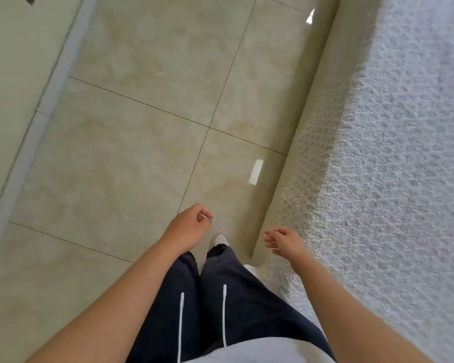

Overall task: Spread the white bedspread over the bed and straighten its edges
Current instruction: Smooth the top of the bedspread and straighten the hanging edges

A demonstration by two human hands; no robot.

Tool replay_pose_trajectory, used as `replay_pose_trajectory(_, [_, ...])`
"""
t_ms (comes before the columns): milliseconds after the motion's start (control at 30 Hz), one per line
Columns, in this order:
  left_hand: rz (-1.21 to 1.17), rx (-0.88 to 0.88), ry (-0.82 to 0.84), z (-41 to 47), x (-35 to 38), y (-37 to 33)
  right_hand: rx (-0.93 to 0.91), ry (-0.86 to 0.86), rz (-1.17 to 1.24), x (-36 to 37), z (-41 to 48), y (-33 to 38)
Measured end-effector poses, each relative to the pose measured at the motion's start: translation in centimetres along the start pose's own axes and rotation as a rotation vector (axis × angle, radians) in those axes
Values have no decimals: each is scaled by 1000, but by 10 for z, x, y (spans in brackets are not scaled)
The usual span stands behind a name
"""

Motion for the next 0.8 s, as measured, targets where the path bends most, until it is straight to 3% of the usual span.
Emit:
replay_pose_trajectory(200, [204,91,202,79,-43,-40,148,-151,363,16,14,8])
replay_pose_trajectory(433, [431,193,393,149,-51,-87,317,-273,1183,51,28,-4])
replay_pose_trajectory(633, [617,228,549,218,14,-126,440,-386,1763,70,83,-44])
replay_pose_trajectory(800, [628,221,621,275,107,-157,397,-444,2310,59,157,-67])
Point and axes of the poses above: each hand's wrist, its own z-axis towards the middle knuckle, its own x-axis out of the palm, y = z × x, the point moved 2 cm from there along z, towards the middle knuckle, and after that the axes turned 8 degrees about z, right-handed, at the moved point
